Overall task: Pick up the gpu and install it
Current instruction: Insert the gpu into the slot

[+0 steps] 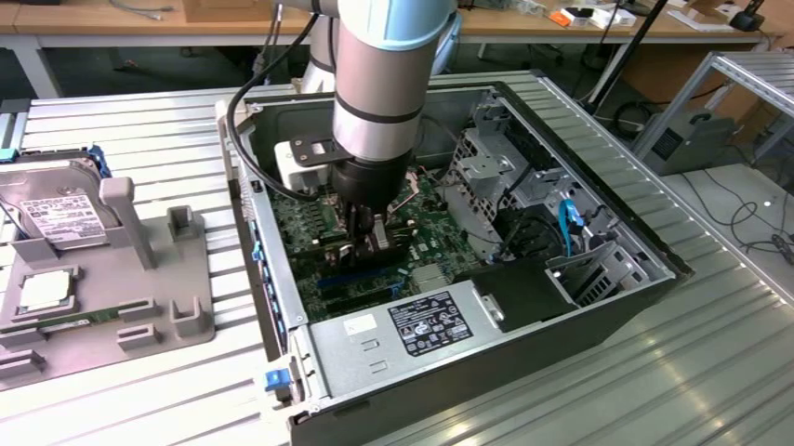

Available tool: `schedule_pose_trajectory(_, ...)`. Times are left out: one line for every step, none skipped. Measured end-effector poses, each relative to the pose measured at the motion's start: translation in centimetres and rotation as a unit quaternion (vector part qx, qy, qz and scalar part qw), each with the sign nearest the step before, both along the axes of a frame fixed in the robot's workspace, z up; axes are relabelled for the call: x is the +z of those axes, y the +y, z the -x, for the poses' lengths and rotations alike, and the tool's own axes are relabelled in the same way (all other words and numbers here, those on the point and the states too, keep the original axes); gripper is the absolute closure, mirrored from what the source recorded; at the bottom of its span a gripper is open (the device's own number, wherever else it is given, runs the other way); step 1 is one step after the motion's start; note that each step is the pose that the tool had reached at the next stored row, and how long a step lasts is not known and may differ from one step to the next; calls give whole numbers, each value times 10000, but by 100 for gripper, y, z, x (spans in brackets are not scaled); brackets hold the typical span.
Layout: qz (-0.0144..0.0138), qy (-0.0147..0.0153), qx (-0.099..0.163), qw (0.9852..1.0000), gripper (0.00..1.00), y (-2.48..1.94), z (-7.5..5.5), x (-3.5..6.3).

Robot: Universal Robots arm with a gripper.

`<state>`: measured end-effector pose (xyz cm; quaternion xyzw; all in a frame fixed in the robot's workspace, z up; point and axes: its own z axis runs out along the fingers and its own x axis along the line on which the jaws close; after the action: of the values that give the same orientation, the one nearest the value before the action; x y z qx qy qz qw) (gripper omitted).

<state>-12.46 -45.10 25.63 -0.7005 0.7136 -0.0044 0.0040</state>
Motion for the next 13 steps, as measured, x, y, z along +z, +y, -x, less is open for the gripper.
schedule_pose_trajectory(1,0,0,10000,73,0,0,0)
schedule_pose_trajectory(0,0,0,10000,73,0,0,0)
schedule_pose_trajectory(0,0,0,10000,73,0,0,-5)
schedule_pose_trajectory(0,-1,0,10000,73,0,0,-12)
schedule_pose_trajectory(1,0,0,10000,73,0,0,-20)
schedule_pose_trajectory(0,0,0,10000,73,0,0,-28)
schedule_pose_trajectory(1,0,0,10000,73,0,0,-34)
schedule_pose_trajectory(2,1,0,10000,73,0,0,-41)
schedule_pose_trajectory(2,1,0,10000,73,0,0,-44)
schedule_pose_trajectory(0,0,0,10000,73,0,0,-46)
schedule_pose_trajectory(0,0,0,10000,73,0,0,-45)
schedule_pose_trajectory(0,0,0,10000,73,0,0,-45)
schedule_pose_trajectory(-4,-3,0,10000,73,1,-1,-47)
